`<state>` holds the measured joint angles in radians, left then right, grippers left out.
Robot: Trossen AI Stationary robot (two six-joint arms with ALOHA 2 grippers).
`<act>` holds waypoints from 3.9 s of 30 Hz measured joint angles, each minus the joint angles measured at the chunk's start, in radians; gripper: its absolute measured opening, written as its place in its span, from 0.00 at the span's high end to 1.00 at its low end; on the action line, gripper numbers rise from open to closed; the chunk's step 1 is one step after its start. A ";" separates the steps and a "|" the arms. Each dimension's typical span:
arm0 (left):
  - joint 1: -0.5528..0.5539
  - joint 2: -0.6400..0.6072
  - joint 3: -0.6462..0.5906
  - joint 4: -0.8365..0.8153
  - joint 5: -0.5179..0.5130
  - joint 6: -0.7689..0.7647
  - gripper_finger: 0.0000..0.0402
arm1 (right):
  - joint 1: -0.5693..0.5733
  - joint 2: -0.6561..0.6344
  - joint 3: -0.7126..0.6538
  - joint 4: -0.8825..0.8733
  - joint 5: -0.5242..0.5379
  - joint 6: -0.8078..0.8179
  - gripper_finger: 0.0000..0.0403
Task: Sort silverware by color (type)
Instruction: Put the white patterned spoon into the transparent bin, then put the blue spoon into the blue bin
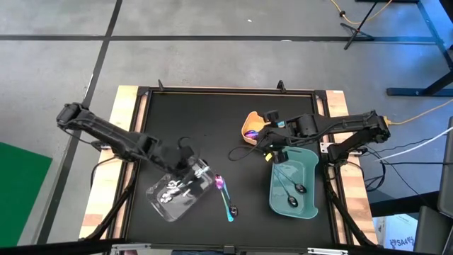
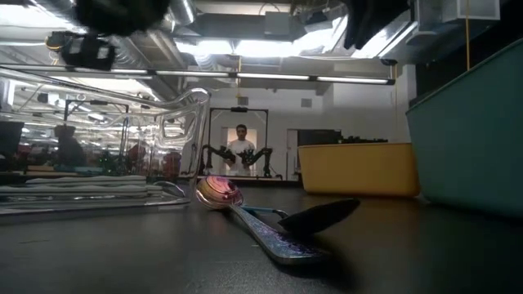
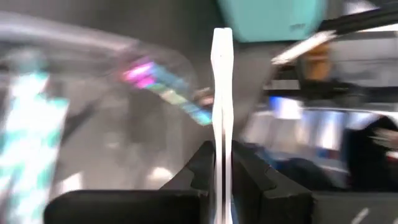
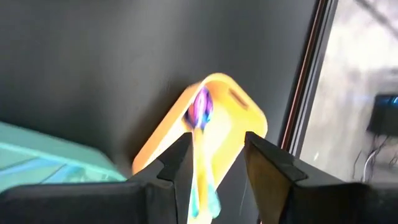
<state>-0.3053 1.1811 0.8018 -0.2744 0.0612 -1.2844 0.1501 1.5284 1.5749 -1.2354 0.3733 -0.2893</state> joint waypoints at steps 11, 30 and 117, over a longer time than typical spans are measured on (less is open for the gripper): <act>-0.179 0.092 0.000 -0.177 -0.170 -0.075 0.94 | 0.000 0.000 0.000 -0.039 0.018 0.102 0.67; -0.184 0.333 -0.001 -0.192 -0.208 -0.075 0.92 | 0.000 0.001 0.000 -0.022 0.019 0.101 0.67; 0.419 0.004 0.001 -0.516 0.114 -0.539 0.73 | 0.000 0.001 0.000 -0.023 0.017 0.098 0.67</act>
<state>0.1140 1.1856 0.8024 -0.7903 0.1751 -1.8230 0.1501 1.5295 1.5749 -1.2585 0.3907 -0.1909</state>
